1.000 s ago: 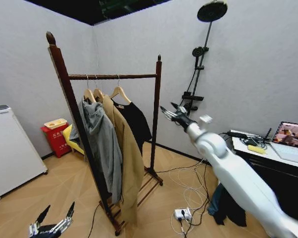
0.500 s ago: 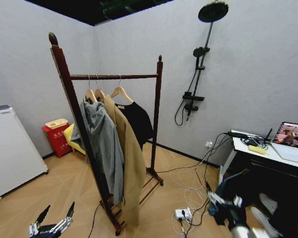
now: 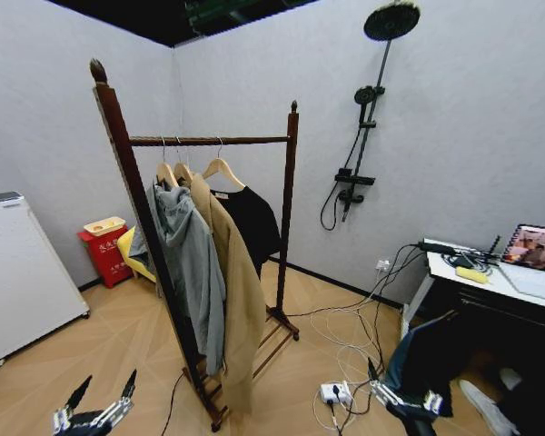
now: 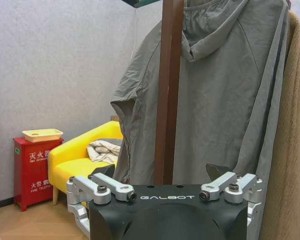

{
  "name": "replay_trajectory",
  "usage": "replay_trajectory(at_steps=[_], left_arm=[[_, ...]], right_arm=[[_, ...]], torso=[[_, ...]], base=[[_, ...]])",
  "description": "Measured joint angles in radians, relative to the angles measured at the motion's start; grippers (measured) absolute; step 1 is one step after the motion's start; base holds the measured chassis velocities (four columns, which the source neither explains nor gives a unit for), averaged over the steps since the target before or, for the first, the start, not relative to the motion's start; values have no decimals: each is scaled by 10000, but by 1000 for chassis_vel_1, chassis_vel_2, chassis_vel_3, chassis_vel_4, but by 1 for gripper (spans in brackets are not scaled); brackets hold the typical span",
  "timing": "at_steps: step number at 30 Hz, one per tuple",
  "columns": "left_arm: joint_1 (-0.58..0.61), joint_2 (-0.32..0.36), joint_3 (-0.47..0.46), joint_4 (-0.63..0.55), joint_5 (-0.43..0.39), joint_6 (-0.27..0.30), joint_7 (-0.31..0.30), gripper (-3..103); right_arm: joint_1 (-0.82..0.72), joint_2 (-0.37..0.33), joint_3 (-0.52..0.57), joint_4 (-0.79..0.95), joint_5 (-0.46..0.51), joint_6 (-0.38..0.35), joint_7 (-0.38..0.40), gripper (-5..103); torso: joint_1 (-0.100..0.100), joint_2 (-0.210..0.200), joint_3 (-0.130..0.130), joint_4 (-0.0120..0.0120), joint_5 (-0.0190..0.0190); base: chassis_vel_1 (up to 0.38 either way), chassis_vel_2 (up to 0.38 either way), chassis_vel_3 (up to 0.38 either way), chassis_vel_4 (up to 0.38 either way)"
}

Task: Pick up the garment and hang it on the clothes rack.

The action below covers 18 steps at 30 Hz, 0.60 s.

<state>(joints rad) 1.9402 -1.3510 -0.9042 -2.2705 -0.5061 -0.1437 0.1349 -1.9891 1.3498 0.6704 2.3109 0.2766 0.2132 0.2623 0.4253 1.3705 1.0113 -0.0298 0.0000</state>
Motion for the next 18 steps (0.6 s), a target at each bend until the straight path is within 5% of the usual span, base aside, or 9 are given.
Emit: replay_trajectory(at_steps=[18], left_arm=[[0,0,-1,0,0,0,0,100]], right_arm=[[-40,9,-11,-52,30,-38,-53,100]], torso=[[0,0,0,1,0]], base=[[0,0,0,0]])
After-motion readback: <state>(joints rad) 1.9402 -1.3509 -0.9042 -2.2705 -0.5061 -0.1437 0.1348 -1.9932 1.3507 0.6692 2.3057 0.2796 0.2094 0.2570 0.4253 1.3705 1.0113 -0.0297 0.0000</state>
